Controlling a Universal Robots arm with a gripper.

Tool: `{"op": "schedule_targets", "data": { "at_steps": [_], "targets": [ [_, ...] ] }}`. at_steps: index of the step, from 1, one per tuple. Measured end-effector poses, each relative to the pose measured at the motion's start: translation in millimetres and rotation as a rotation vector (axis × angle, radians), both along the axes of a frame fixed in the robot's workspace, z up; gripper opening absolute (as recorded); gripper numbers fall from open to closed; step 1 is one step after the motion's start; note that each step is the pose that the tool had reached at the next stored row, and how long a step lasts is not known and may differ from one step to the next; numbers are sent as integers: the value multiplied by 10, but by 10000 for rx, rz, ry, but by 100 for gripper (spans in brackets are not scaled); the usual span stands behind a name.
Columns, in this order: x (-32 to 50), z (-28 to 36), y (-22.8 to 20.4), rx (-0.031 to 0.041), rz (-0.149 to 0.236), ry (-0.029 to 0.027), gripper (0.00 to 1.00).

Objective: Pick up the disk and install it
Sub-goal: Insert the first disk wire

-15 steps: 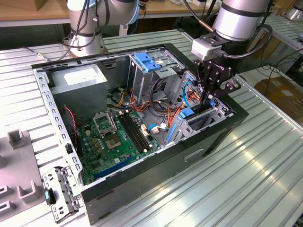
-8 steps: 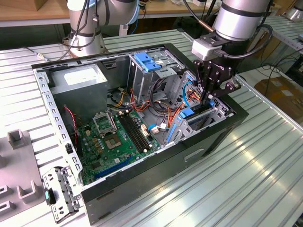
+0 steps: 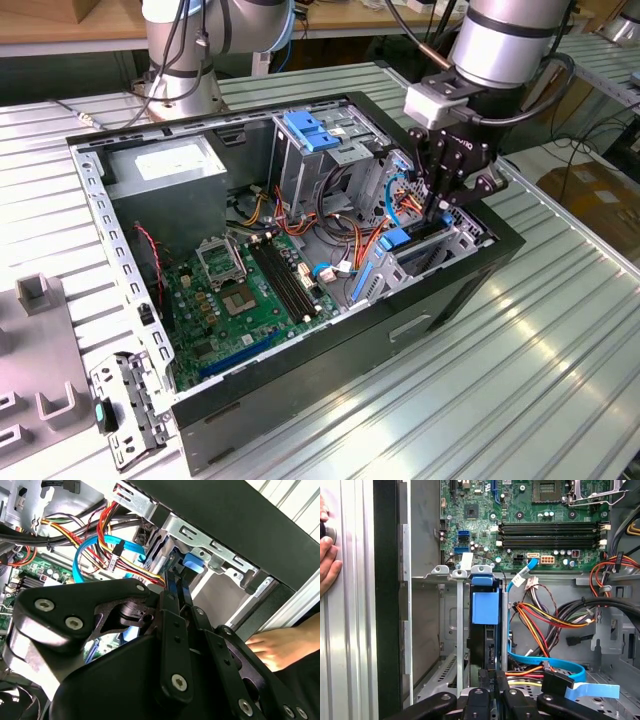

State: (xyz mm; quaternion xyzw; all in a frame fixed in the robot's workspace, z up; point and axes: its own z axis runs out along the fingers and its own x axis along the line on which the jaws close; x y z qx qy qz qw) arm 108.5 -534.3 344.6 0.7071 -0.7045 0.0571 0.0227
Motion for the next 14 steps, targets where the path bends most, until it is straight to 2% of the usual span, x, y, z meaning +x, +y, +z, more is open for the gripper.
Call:
{"op": "schedule_targets", "data": {
  "at_steps": [5, 14],
  "targets": [
    [0, -6, 0, 51, 0, 0, 17],
    [0, 12, 0, 46, -141, 8, 17]
  ]
}}
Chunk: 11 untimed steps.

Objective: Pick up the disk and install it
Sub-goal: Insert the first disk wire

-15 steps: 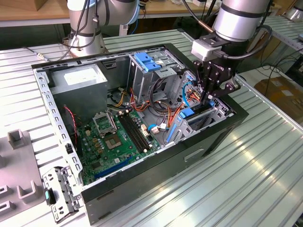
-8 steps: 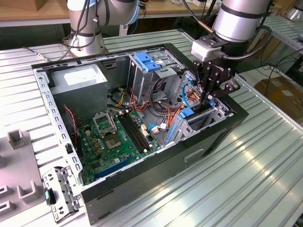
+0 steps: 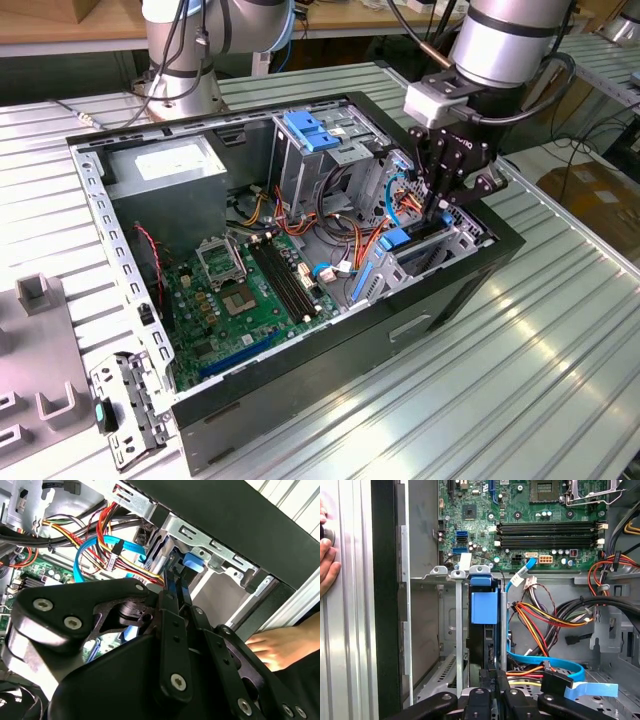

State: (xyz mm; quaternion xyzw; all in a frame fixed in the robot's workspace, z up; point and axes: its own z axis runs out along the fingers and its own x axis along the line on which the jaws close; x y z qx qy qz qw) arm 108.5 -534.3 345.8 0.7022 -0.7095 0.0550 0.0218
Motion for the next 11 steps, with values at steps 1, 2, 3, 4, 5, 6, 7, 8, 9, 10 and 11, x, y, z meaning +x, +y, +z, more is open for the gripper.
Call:
{"op": "schedule_targets", "data": {
  "at_steps": [1, 2, 3, 4, 5, 6, 7, 8, 9, 10, 11],
  "targets": [
    [0, 0, 0, 0, -47, 2, 17],
    [0, 0, -1, 0, -68, 2, 17],
    [0, -1, -2, 1, -74, 2, 17],
    [0, -2, -4, 0, -75, 2, 17],
    [0, -5, -4, 0, -76, 2, 17],
    [0, -7, -4, 1, -75, 2, 17],
    [0, -8, -4, 0, -76, 2, 17],
    [0, -10, -4, 0, -75, 2, 17],
    [0, -12, -4, 2, -76, 2, 17],
    [0, -14, -4, 2, -75, 2, 17],
    [0, -19, -4, 3, -75, 2, 17]
  ]
}}
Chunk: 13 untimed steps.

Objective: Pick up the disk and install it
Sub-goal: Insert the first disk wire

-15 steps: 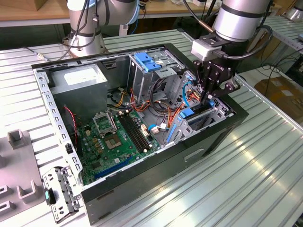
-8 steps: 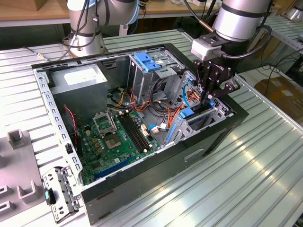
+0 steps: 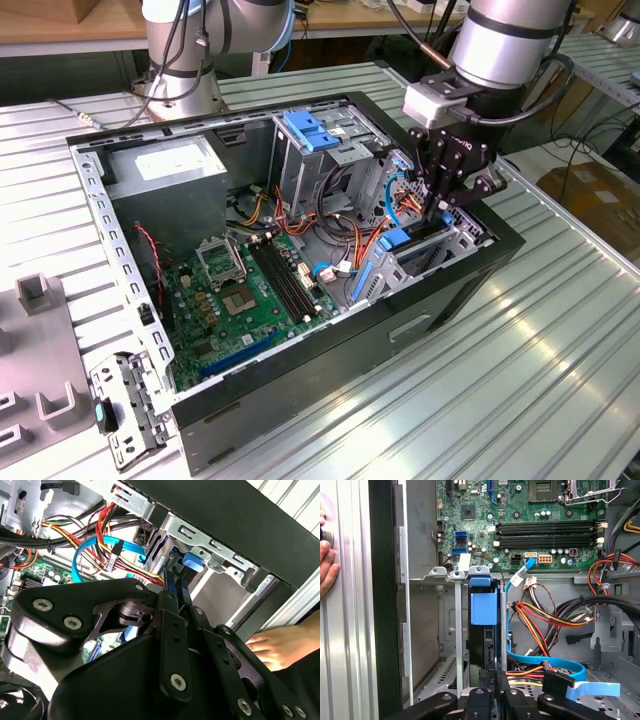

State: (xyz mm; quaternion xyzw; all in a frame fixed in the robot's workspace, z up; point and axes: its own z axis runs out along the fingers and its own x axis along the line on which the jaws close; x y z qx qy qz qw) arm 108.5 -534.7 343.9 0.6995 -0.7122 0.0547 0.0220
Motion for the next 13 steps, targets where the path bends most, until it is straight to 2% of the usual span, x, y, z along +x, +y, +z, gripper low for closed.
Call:
{"op": "schedule_targets", "data": {
  "at_steps": [8, 13],
  "targets": [
    [0, -24, -6, 32, 0, 0, 17],
    [0, 17, -6, 73, -2, 0, 17]
  ]
}}
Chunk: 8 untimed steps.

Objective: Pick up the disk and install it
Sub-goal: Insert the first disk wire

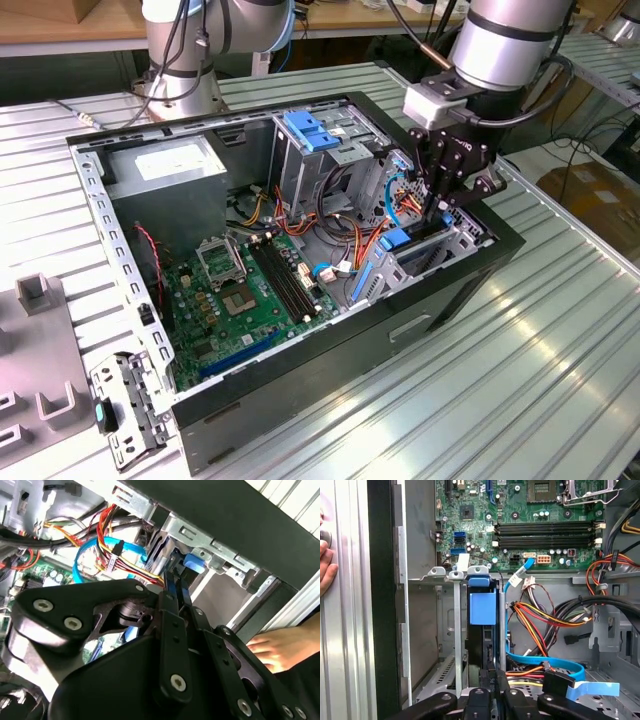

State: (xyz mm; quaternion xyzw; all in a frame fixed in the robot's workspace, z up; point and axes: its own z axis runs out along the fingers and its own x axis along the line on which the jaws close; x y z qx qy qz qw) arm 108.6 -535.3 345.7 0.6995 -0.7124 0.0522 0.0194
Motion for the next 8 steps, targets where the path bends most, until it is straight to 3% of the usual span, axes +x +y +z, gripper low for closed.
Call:
{"op": "schedule_targets", "data": {
  "at_steps": [8],
  "targets": [
    [27, 3, 0, 13, -4, 0, 17]
  ]
}}
